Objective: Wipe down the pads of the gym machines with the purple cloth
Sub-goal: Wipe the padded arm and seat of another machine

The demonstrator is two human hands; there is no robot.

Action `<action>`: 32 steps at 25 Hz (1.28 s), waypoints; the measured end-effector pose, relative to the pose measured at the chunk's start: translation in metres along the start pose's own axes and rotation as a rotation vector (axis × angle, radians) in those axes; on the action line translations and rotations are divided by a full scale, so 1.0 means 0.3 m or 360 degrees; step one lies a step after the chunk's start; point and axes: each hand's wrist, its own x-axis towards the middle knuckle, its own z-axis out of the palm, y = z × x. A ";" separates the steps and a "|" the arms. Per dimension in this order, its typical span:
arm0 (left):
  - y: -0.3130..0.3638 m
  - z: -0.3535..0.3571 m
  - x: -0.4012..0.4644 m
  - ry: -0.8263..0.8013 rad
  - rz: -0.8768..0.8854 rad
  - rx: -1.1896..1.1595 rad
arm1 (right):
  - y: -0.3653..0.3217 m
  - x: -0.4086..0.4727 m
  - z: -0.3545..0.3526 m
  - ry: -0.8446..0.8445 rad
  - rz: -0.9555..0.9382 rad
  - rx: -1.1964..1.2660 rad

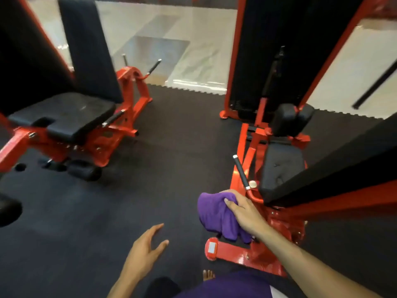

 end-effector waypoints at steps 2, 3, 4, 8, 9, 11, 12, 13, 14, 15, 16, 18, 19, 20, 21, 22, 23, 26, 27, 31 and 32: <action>0.005 -0.045 0.150 -0.0147 0.0079 -0.0004 | -0.024 0.062 0.014 0.0148 0.0083 0.0057; 0.003 -0.067 0.227 -0.0221 0.0121 0.0015 | -0.033 0.090 0.028 0.0215 0.0129 0.0078; -0.001 -0.092 0.307 -0.0288 0.0157 0.0030 | -0.038 0.116 0.044 0.0282 0.0190 0.0085; 0.054 -0.252 0.627 -0.0480 0.0385 0.0152 | -0.137 0.214 0.067 0.0657 0.0363 0.0111; 0.092 -0.290 0.711 -0.0528 0.0467 0.0201 | -0.168 0.227 0.057 0.0750 0.0395 0.0116; 0.188 -0.339 0.893 -0.0667 0.0651 0.0297 | -0.226 0.253 0.024 0.0953 0.0483 0.0158; 0.255 -0.348 0.978 -0.0746 0.0746 0.0333 | -0.246 0.259 0.005 0.1088 0.0521 0.0213; 0.327 -0.346 1.046 -0.0802 0.0821 0.0362 | -0.268 0.258 -0.008 0.1225 0.0548 0.0268; 0.409 -0.333 1.102 -0.0838 0.0893 0.0374 | -0.281 0.257 -0.020 0.1358 0.0554 0.0320; 0.499 -0.306 1.153 -0.0877 0.0961 0.0377 | -0.296 0.258 -0.034 0.1485 0.0561 0.0359; 0.587 -0.268 1.194 -0.0929 0.1048 0.0371 | -0.300 0.266 -0.049 0.1595 0.0573 0.0400; 0.769 -0.158 1.254 -0.1094 0.1321 0.0394 | -0.302 0.297 -0.098 0.1818 0.0623 0.0480; 0.849 -0.103 1.278 -0.1182 0.1470 0.0414 | -0.301 0.319 -0.125 0.1907 0.0642 0.0517; 0.929 -0.048 1.304 -0.1276 0.1597 0.0449 | -0.303 0.341 -0.155 0.2004 0.0636 0.0550; 1.003 -0.002 1.328 -0.1349 0.1696 0.0497 | -0.312 0.360 -0.187 0.2109 0.0652 0.0582; 1.086 0.038 1.351 -0.1432 0.1807 0.0539 | -0.316 0.377 -0.212 0.2231 0.0669 0.0633; 1.163 0.063 1.367 -0.1518 0.1898 0.0575 | -0.331 0.386 -0.234 0.2316 0.0684 0.0669; 1.422 0.151 1.405 -0.1603 0.2190 0.0549 | -0.361 0.408 -0.298 0.2491 0.0672 0.0696; 1.505 0.194 1.400 -0.1655 0.2292 0.0561 | -0.377 0.404 -0.318 0.2572 0.0715 0.0733; 1.765 0.333 1.286 -0.1877 0.2693 0.0502 | -0.463 0.392 -0.360 0.2897 0.0762 0.0740; 1.827 0.357 1.245 -0.1939 0.2821 0.0483 | -0.491 0.395 -0.362 0.3003 0.0772 0.0735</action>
